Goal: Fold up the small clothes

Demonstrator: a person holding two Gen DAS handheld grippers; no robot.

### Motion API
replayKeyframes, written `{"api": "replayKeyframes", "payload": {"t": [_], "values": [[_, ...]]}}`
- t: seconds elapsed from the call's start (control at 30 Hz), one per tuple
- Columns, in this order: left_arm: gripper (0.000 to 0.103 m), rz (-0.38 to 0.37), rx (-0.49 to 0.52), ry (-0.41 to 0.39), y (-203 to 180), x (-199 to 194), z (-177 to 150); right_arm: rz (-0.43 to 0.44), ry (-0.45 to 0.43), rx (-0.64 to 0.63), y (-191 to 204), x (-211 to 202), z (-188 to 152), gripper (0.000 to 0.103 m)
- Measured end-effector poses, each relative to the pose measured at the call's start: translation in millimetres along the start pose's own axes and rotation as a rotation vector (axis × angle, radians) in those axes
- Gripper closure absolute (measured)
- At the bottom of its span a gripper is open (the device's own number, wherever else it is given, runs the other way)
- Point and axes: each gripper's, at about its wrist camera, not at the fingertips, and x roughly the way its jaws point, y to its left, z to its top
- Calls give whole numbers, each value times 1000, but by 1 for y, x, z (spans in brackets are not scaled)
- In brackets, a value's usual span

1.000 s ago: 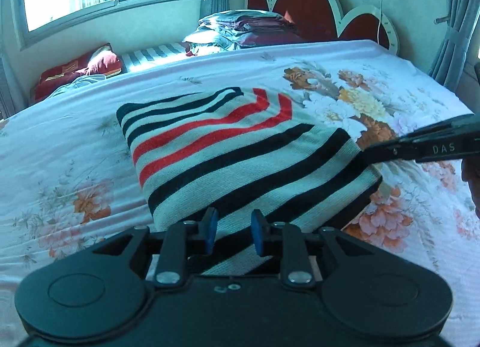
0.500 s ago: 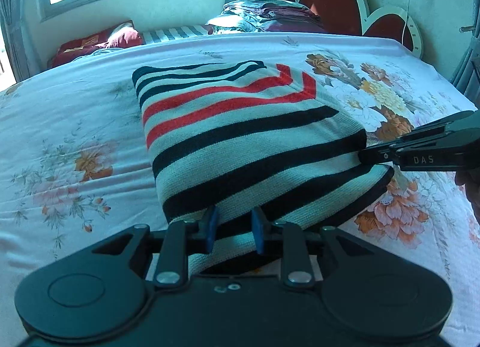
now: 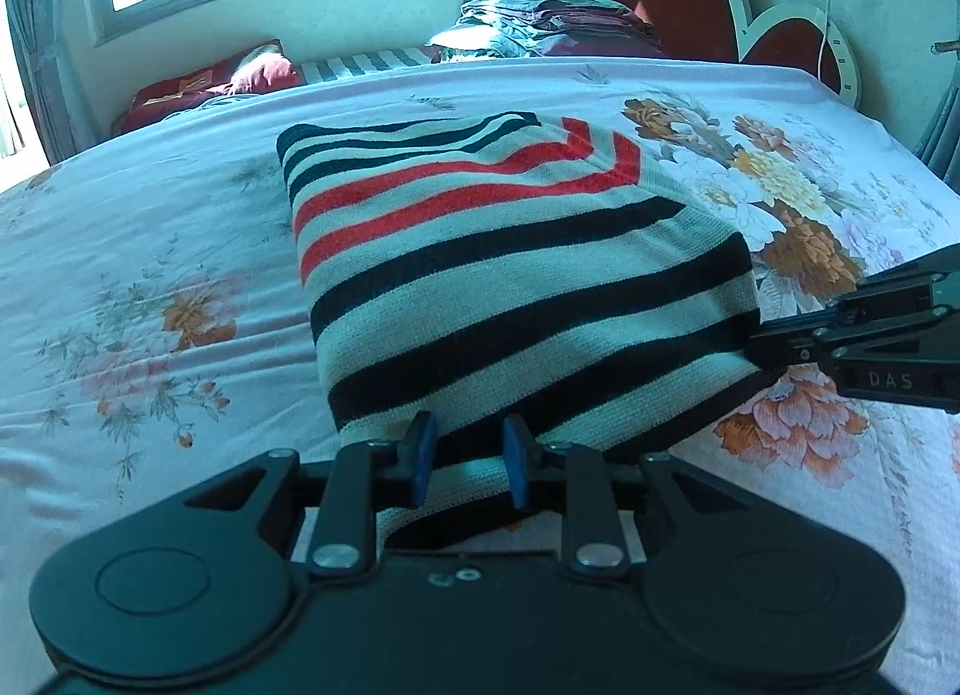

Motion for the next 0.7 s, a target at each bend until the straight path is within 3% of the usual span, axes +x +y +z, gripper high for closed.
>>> {"api": "replayKeyframes", "payload": {"t": [0.23,0.3,0.33,0.37,0.43,0.57,0.7], "values": [[79,17,2,13,-2,-3,4,18,6,10,-6,-3,1,97],[58,1,-24,-4,0,-13,8,49,-24,75,-14,-17,6,97],[20,12,-42,-28,0,-19,8,72,-51,117,-21,-24,7,94],[11,48,-49,-67,-1,-26,8,105,-70,170,-29,-30,8,88],[11,64,-41,-89,-1,-31,12,125,-93,246,-43,-34,13,44],[11,37,-127,-71,10,-23,24,201,-98,350,-67,-27,29,43],[11,-36,-319,-41,33,-8,33,291,-79,492,-95,-9,38,43]]}}
